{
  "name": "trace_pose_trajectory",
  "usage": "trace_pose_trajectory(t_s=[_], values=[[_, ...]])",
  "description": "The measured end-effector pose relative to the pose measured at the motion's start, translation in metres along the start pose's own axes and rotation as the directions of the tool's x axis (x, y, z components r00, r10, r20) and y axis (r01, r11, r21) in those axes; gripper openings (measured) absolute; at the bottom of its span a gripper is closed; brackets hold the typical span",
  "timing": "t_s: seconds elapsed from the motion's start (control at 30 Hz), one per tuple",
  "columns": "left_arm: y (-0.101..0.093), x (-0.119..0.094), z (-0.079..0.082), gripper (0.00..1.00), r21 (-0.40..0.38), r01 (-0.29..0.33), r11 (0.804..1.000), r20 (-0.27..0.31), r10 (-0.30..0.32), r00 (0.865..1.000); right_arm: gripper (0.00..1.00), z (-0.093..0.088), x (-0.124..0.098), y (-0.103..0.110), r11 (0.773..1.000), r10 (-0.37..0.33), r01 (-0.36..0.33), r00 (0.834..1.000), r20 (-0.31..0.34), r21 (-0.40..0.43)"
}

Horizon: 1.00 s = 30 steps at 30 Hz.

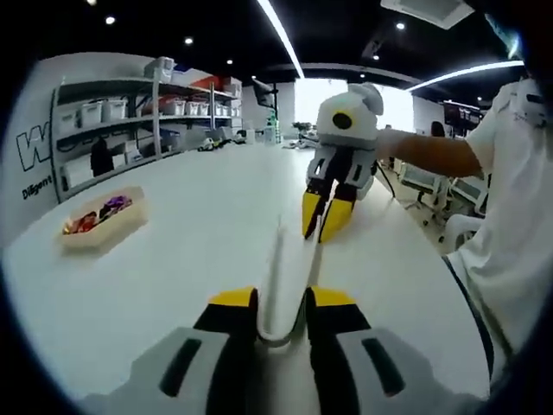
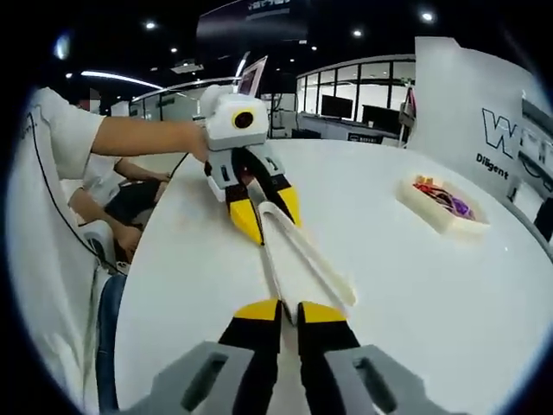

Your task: Place the target food into the container with the food tongs after gripping and lifting it, then release it inside without dropping or visibly crushing the food.

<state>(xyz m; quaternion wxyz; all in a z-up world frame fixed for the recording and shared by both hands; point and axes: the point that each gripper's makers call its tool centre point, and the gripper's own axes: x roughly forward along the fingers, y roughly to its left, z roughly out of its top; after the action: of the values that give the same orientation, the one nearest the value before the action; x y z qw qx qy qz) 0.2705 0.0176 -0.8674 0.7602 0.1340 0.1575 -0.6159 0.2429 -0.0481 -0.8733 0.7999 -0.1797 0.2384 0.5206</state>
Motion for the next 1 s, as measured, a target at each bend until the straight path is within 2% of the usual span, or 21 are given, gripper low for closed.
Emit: trace_pose_trajectory(t_s=[0.27, 0.43, 0.5, 0.57, 0.7, 0.73, 0.77, 0.83, 1.0], values=[[0.001, -0.001, -0.001, 0.23, -0.001, -0.008, 1.000, 0.010, 0.008, 1.000, 0.00, 0.000, -0.001, 0.002, 1.000, 0.001, -0.001, 1.000, 0.005, -0.006], [0.005, -0.003, -0.002, 0.27, -0.018, -0.024, 1.000, 0.006, 0.024, 1.000, 0.01, -0.001, -0.003, 0.003, 1.000, 0.003, -0.003, 1.000, 0.011, 0.009], [0.003, -0.004, -0.002, 0.29, -0.049, -0.011, 0.999, 0.021, 0.013, 1.000, 0.01, -0.001, -0.004, 0.002, 1.000, -0.002, 0.002, 1.000, 0.012, 0.003], [0.003, -0.005, -0.002, 0.30, -0.037, -0.019, 0.999, 0.018, 0.020, 1.000, 0.03, 0.002, -0.006, 0.002, 1.000, -0.006, 0.006, 1.000, 0.026, 0.007], [0.003, -0.008, 0.000, 0.36, -0.043, -0.027, 0.999, 0.015, 0.028, 1.000, 0.12, 0.005, -0.010, 0.000, 1.000, -0.020, 0.020, 0.999, 0.039, 0.022], [0.001, -0.009, 0.003, 0.40, -0.065, -0.023, 0.998, 0.035, 0.025, 0.999, 0.15, 0.007, -0.013, -0.001, 0.999, -0.030, 0.029, 0.998, 0.046, 0.028], [-0.002, -0.010, 0.010, 0.48, -0.098, -0.009, 0.995, 0.083, 0.017, 0.996, 0.18, 0.008, -0.014, -0.001, 0.999, -0.036, 0.035, 0.998, 0.052, 0.030], [0.003, -0.014, 0.011, 0.55, -0.111, -0.044, 0.993, 0.084, 0.054, 0.995, 0.22, 0.011, -0.017, -0.003, 0.998, -0.056, 0.054, 0.996, 0.075, 0.036], [0.003, -0.020, 0.014, 0.55, -0.113, -0.066, 0.991, 0.116, 0.080, 0.990, 0.30, 0.016, -0.023, -0.006, 0.995, -0.092, 0.087, 0.991, 0.100, 0.050]])
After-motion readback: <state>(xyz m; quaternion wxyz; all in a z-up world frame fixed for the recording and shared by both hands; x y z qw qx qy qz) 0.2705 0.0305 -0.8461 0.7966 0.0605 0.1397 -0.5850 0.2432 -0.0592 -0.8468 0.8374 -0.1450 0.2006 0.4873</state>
